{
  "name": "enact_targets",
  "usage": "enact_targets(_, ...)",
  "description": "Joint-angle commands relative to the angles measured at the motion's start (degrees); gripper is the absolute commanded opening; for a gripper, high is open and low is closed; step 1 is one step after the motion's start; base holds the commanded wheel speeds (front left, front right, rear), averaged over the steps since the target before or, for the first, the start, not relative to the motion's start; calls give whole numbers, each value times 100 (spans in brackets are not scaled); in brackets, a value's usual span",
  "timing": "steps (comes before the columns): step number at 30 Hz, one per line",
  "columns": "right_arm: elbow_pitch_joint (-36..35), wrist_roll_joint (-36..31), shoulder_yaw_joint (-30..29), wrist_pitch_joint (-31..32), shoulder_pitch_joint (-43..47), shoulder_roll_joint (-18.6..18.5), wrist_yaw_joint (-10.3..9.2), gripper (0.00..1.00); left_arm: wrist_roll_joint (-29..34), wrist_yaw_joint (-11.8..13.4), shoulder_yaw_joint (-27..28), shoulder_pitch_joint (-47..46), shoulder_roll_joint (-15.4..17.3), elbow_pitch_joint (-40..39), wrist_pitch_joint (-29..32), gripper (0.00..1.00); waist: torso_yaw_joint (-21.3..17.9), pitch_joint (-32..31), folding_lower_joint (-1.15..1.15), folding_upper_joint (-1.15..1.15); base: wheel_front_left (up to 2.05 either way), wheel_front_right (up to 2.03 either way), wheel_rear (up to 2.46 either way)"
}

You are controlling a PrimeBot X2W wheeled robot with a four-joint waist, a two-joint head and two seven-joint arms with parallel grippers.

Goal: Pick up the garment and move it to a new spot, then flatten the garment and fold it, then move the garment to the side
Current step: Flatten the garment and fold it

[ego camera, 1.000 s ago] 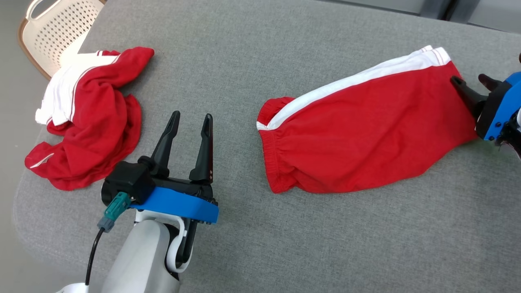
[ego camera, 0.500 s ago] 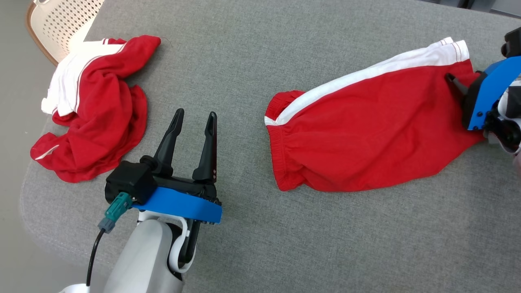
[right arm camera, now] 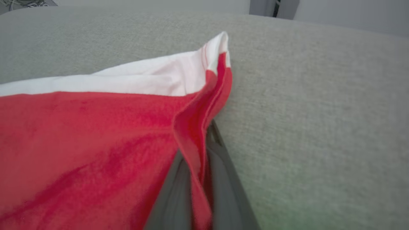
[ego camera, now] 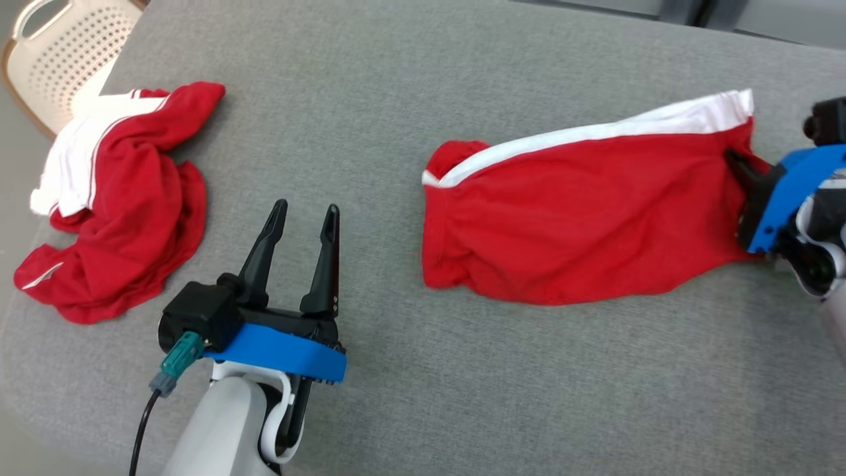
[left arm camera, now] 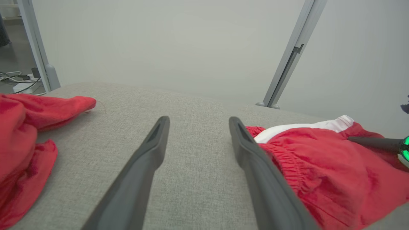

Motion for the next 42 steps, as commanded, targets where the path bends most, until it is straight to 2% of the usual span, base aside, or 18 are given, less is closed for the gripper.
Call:
enact_targets(1, -44, 6, -178, -74, 207, -139, -8, 0, 20, -6, -6, 115, 57, -51, -28, 100, -169, -130, 0, 0, 0, 0, 0)
enact_targets(8, -223, -304, -890, -162, 608, -426, -5, 0, 20, -6, -4, 333, 116, -202, -27, 100, -454, -279, 0, 0, 0, 0, 0)
enact_targets(12, -344, -697, -1427, 12, 771, -522, -5, 0, 9, -6, -58, 372, 116, -240, -27, 100, -542, -332, 0, 0, 0, 0, 0)
enact_targets(17, -628, -1311, -2141, 495, 847, -343, -5, 0, -33, -6, -135, 280, 108, -216, -28, 100, -541, -389, 0, 0, 0, 0, 0)
enact_targets(20, -1087, -1730, -2492, 925, 923, 26, -4, 0, -15, -6, -155, 261, 125, -193, -28, 100, -519, -452, 0, 0, 0, 0, 0)
enact_targets(24, -2092, -2233, -2769, 1671, 1137, 638, -5, 0, -4, -6, -178, 353, 148, -159, -27, 100, -486, -556, 0, 0, 0, 0, 0)
enact_targets(28, -3140, -2675, -2739, 2421, 1345, 1323, -4, 0, -23, -6, -174, 407, 159, -153, -27, 100, -445, -606, 0, 0, 0, 0, 0)
enact_targets(31, -3608, -2922, -2666, 2771, 1396, 1751, -5, 0, -36, -6, -214, 415, 156, -164, -28, 100, -391, -600, 0, 0, 0, 0, 0)
enact_targets(36, -3561, -3214, -2619, 2861, 1175, 2179, -4, 0, -70, -6, -293, 350, 134, -152, -27, 100, -186, -542, 0, 0, 0, 0, 0)
enact_targets(42, -2872, -3555, -2610, 2684, 891, 2322, -5, 0, -131, -7, -371, 244, 88, -128, -28, 100, 89, -468, 0, 0, 0, 0, 0)
